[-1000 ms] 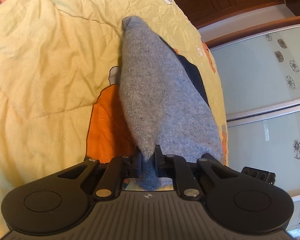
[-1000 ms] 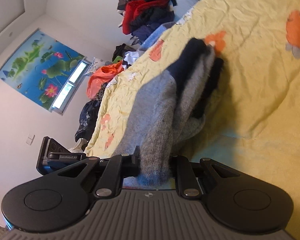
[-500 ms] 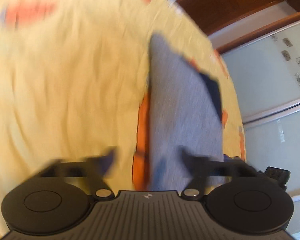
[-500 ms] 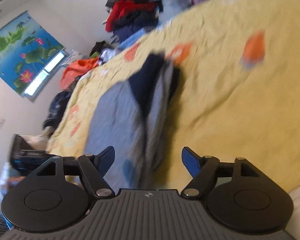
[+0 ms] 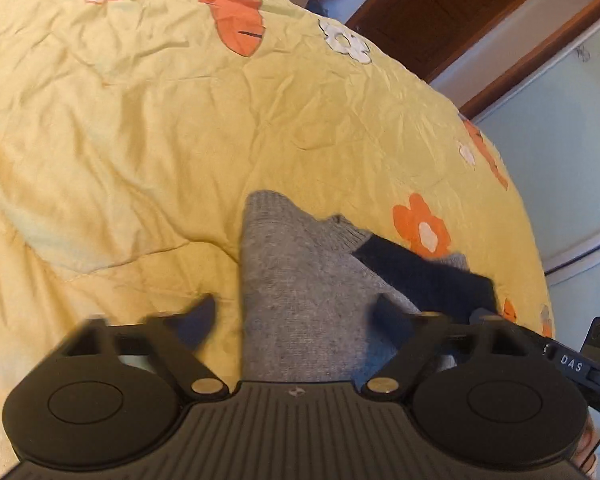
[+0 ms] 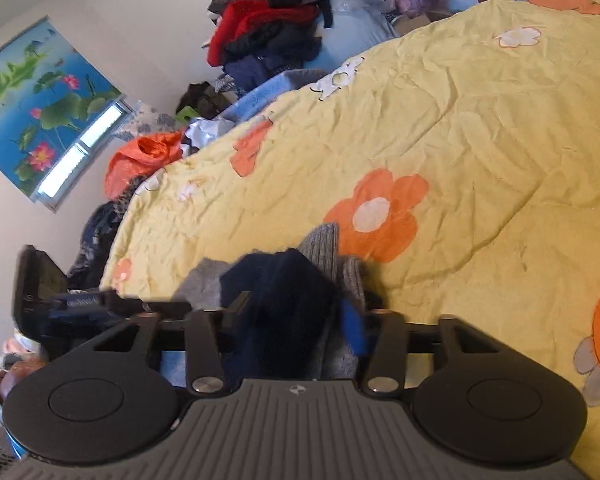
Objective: Fold small clothes
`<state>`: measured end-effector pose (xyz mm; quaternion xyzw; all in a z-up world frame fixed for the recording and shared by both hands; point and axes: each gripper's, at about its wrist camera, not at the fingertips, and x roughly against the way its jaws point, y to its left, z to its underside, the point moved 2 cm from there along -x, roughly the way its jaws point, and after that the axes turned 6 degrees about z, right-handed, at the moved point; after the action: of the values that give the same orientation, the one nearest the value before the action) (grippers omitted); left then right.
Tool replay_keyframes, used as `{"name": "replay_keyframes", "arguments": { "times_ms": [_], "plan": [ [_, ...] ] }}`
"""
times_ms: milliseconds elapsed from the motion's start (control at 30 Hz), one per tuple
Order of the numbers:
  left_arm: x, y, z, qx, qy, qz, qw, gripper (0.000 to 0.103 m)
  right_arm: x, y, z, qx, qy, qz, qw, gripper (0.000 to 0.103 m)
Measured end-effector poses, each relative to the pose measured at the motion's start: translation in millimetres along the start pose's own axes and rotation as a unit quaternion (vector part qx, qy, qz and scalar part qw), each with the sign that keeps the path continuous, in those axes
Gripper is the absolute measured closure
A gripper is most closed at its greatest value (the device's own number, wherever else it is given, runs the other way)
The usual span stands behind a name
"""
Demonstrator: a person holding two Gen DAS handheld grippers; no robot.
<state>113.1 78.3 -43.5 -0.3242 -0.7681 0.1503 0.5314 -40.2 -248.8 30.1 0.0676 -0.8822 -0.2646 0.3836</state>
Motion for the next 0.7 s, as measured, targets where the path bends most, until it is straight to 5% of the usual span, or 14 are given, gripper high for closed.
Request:
{"name": "replay_keyframes", "arguments": {
  "times_ms": [300,433,500,633,667,700],
  "plan": [
    [17.5,-9.7,-14.2,-0.035,-0.022,-0.011,0.9991,0.085,6.0,29.4,-28.0,0.030,-0.033,-0.025,0.999,0.085],
    [4.7,1.4,-19.0,-0.053,-0.021,-0.051,0.9970,0.085,-15.9,13.9,-24.7,0.037,-0.017,0.033,0.999,0.085],
    [3.0,6.4,-18.2,-0.061,-0.027,-0.079,0.9946,0.085,-28.5,5.0,-12.6,0.041,0.011,0.058,0.997,0.071],
    [46.0,-24.5,14.3,-0.099,-0.042,-0.039,0.9935,0.079,18.6,4.4,10.2,0.036,-0.011,0.033,0.999,0.012],
    [60.7,-35.3,29.2,-0.105,-0.047,-0.013,0.9932,0.064,35.5,7.2,19.8,0.045,-0.018,0.033,0.998,0.005],
    [74.8,-44.7,47.2,-0.102,-0.051,0.020,0.9933,0.036,51.7,9.3,30.8,0.055,-0.018,0.023,0.998,0.007]
  ]
}}
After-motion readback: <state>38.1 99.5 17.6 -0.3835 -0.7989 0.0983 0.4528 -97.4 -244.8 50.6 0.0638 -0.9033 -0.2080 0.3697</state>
